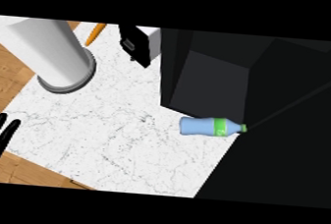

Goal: Pick up the bottled water, place it into the cabinet and close the cabinet

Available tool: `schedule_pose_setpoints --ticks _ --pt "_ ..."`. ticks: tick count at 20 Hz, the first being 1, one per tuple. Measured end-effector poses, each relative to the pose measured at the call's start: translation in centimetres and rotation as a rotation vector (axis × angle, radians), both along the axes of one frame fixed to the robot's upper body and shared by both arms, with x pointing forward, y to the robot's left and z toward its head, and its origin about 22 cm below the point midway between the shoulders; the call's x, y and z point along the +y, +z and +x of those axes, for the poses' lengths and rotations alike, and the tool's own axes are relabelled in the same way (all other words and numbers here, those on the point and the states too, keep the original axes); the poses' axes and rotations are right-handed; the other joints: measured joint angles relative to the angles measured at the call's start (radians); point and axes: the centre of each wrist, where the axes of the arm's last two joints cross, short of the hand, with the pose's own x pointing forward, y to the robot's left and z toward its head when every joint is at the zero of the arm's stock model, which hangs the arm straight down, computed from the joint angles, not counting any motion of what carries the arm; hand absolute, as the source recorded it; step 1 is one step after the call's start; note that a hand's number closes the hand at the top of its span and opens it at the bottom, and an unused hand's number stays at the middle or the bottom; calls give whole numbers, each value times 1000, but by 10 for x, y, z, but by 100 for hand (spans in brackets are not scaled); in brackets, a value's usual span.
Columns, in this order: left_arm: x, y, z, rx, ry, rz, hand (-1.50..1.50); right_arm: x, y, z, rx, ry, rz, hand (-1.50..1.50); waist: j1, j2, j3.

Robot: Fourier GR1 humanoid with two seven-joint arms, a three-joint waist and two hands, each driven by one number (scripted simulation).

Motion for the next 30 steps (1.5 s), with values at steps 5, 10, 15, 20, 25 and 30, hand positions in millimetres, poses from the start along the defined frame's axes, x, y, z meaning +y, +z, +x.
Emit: schedule_pose_setpoints --ticks 5,10,15,20,25,30 --pt "5 2 2 -2 -3 8 -150 2 6 6 -45 46 -49 150 -1 3 0" --pt "9 3 3 -6 -2 4 -150 4 7 9 -52 73 -59 150 -7 11 1" --pt "11 4 5 -15 -6 0 -150 6 3 12 -15 105 -22 150 5 27 1" --pt "12 7 7 -29 -17 2 -150 8 -3 16 33 149 28 150 22 39 2" --pt "16 8 9 -35 -12 5 -150 12 -7 22 76 157 80 150 19 41 2" --pt "19 8 10 -32 -7 9 -150 23 -4 37 68 162 57 150 11 30 1"
